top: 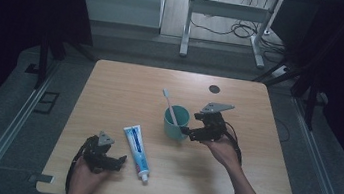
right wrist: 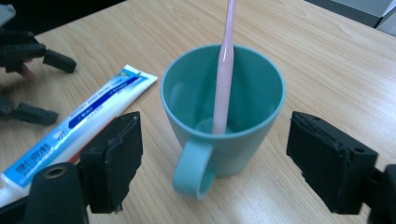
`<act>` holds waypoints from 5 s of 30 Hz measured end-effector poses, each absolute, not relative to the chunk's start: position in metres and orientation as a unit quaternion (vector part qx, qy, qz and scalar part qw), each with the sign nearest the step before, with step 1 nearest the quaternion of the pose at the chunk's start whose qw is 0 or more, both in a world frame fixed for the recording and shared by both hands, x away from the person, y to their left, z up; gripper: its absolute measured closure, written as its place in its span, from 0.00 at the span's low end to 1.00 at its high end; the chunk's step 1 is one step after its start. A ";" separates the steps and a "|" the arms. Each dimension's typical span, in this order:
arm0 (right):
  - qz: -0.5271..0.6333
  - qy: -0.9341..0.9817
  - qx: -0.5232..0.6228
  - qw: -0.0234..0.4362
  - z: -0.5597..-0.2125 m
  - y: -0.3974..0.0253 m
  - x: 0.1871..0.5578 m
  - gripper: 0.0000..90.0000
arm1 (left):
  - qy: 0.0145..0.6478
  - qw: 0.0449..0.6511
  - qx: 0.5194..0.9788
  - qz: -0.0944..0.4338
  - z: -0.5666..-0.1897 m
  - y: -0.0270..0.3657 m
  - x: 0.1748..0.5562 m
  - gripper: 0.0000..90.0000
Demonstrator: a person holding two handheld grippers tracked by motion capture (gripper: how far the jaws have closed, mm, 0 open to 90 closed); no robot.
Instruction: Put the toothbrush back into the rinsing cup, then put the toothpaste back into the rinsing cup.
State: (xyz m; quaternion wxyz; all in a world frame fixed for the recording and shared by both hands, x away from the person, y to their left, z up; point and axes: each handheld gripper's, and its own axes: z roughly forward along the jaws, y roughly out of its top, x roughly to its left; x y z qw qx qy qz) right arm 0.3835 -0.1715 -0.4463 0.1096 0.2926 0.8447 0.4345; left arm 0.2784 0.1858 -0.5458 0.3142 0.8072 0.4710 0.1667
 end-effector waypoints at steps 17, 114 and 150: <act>0.421 0.849 0.294 0.121 -0.460 -0.195 0.367 0.15 | 0.473 0.315 0.806 0.166 -0.546 0.186 0.278 0.01; 0.368 0.858 0.330 0.139 -0.542 -0.263 0.299 0.15 | 0.446 0.369 0.802 0.148 -0.510 0.184 0.271 0.72; 0.368 0.858 0.330 0.140 -0.542 -0.263 0.299 0.15 | 0.366 0.335 0.866 0.064 -0.513 0.093 0.286 0.99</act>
